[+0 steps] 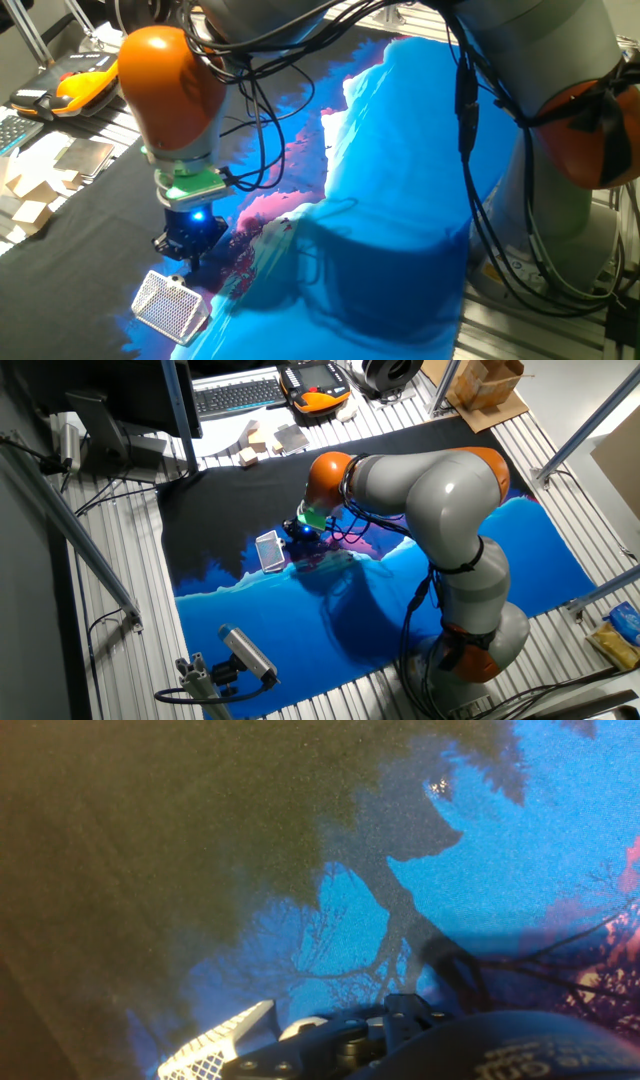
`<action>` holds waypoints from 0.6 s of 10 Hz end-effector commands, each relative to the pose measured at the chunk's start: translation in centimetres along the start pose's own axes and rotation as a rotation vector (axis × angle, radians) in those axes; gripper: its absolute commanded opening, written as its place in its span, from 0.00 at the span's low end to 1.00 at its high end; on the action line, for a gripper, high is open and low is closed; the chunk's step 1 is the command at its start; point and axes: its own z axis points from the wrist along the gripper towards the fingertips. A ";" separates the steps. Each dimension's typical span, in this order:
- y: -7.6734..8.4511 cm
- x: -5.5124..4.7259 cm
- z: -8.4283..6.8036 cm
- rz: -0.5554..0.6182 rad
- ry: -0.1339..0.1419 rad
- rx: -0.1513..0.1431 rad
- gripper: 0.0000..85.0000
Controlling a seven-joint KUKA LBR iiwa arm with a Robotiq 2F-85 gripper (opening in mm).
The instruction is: Push the soccer ball into the goal
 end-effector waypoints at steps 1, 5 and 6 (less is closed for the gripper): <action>0.0 0.0 0.0 0.012 0.006 -0.025 0.00; 0.1 0.1 0.0 0.015 0.013 -0.034 0.00; 0.1 0.2 0.0 0.014 0.016 -0.037 0.00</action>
